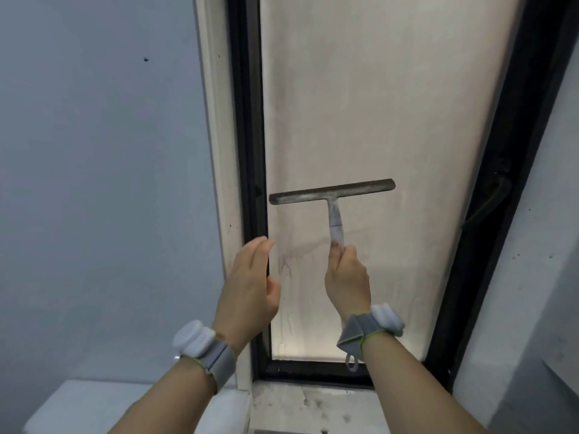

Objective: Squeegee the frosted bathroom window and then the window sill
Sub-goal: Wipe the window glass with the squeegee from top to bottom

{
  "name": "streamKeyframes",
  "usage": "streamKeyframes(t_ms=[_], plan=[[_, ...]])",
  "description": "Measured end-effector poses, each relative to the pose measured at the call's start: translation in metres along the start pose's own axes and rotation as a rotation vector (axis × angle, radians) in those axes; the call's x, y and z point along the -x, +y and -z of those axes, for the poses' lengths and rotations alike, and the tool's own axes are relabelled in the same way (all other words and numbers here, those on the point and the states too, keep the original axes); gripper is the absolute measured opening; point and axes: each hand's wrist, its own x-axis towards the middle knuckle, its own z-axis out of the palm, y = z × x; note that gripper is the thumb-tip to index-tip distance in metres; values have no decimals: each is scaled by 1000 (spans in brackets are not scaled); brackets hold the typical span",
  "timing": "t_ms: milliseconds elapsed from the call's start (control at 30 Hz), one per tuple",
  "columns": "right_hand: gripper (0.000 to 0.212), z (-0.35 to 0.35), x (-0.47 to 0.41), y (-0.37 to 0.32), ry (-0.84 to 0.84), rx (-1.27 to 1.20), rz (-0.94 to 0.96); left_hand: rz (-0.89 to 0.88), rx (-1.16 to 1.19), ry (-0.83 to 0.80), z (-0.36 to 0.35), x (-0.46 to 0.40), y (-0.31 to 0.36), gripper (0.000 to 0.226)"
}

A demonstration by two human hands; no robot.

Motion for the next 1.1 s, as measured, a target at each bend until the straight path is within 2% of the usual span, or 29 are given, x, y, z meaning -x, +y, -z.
streamKeyframes(t_ms=[133, 233, 333, 633, 900, 1100], plan=[[38, -17, 12, 15, -9, 19, -8, -216, -155, 88, 20, 4, -9, 56], [37, -23, 22, 31, -20, 81, -17, -282, -289, 202, 25, 3, -18, 55], [37, -27, 40, 52, -56, 156, -43, -285, -367, 239, 24, 5, -26, 58], [39, -20, 65, 63, -130, 248, -79, -269, -633, 137, 13, 2, -41, 59], [43, 16, 38, 48, 19, 21, -53, -249, -681, 141, 2, -1, -44, 48], [50, 10, 18, 43, -10, -88, -151, -232, -677, 160, -6, -3, -45, 46]])
